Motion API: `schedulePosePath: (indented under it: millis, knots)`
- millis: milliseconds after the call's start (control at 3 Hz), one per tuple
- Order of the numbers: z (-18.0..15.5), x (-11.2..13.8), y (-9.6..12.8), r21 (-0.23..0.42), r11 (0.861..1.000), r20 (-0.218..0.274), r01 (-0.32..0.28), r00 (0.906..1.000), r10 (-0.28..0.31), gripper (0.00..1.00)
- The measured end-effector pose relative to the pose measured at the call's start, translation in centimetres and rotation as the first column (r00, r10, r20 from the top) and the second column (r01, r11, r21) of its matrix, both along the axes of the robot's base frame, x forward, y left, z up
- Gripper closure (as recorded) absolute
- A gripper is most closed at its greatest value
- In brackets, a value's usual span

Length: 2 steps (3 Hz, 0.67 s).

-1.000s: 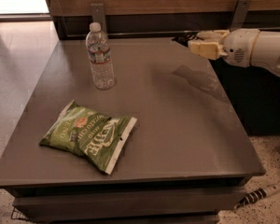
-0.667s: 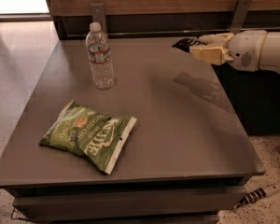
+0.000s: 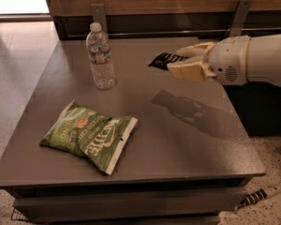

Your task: Move rxbar chocolate near green jalapeno chip bag

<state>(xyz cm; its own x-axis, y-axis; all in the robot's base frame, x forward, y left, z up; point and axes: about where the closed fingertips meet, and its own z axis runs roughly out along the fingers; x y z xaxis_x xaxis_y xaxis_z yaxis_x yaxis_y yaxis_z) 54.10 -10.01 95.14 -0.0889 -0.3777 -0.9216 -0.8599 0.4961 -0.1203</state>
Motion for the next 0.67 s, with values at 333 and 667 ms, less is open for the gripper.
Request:
schedulePosePath:
  millis: [333,667]
  knots:
    - [-0.4,-3.8,3.6,-0.03,0.999,-0.028,-0.039,0.9989,0.038,1.0]
    - [-2.5,-7.7,5.7,-0.036,0.999,-0.087,-0.033,0.9958,0.03,1.0]
